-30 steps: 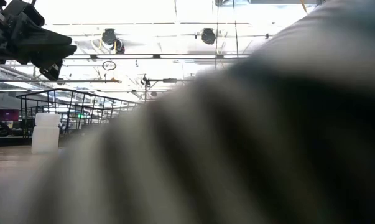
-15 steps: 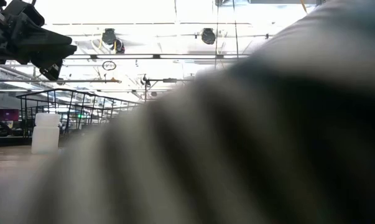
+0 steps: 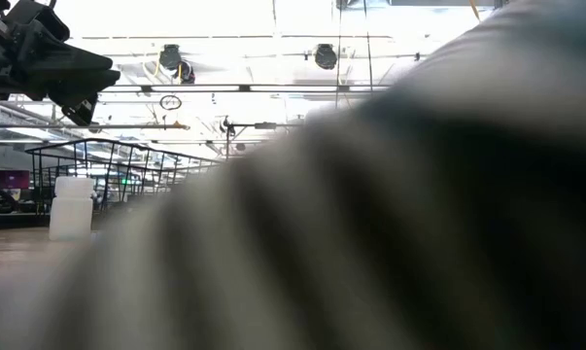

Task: Pick & Place Medicine items
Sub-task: Put the right white pill bottle into the right black basket

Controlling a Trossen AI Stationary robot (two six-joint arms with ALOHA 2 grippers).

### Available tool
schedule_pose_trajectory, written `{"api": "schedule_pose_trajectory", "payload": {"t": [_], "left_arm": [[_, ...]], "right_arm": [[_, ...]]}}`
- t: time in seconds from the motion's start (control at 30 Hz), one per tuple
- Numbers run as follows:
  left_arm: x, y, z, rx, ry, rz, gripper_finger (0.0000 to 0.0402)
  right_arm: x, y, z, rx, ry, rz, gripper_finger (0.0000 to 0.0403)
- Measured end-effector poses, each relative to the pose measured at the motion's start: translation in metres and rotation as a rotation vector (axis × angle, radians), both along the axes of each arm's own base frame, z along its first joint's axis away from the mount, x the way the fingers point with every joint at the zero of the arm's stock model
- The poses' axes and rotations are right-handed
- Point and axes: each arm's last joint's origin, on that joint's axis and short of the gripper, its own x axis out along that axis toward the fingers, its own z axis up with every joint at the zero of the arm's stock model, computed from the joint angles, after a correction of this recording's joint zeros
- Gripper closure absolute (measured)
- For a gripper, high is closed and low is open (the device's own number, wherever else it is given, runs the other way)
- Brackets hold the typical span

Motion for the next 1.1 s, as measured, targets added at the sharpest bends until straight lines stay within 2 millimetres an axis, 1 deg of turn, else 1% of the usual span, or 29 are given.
{"api": "schedule_pose_trajectory", "payload": {"t": [0.1, 0.2, 0.43, 0.53, 0.67, 0.8, 0.9, 0.97, 1.1], "left_arm": [[0.0, 0.0, 0.0, 0.0, 0.0, 0.0, 0.0293], [0.0, 0.0, 0.0, 0.0, 0.0, 0.0, 0.0293], [0.0, 0.0, 0.0, 0.0, 0.0, 0.0, 0.0293], [0.0, 0.0, 0.0, 0.0, 0.0, 0.0, 0.0293], [0.0, 0.0, 0.0, 0.0, 0.0, 0.0, 0.0293], [0.0, 0.0, 0.0, 0.0, 0.0, 0.0, 0.0293], [0.0, 0.0, 0.0, 0.0, 0.0, 0.0, 0.0293], [0.0, 0.0, 0.0, 0.0, 0.0, 0.0, 0.0293], [0.0, 0.0, 0.0, 0.0, 0.0, -0.001, 0.0293]], "right_arm": [[0.0, 0.0, 0.0, 0.001, -0.001, -0.001, 0.0145], [0.0, 0.0, 0.0, 0.004, -0.004, -0.001, 0.0169], [0.002, 0.001, 0.0, 0.016, -0.013, -0.001, 0.0242], [0.006, 0.001, 0.0, 0.016, -0.049, 0.016, 0.0268], [0.016, -0.001, 0.001, -0.027, -0.195, 0.086, 0.0268], [0.023, -0.006, 0.002, -0.161, -0.366, 0.112, 0.0266], [0.028, -0.009, 0.002, -0.271, -0.528, 0.095, 0.026], [0.029, -0.012, -0.004, -0.297, -0.583, 0.086, 0.026], [0.03, -0.02, -0.024, -0.289, -0.607, 0.088, 0.0266]]}}
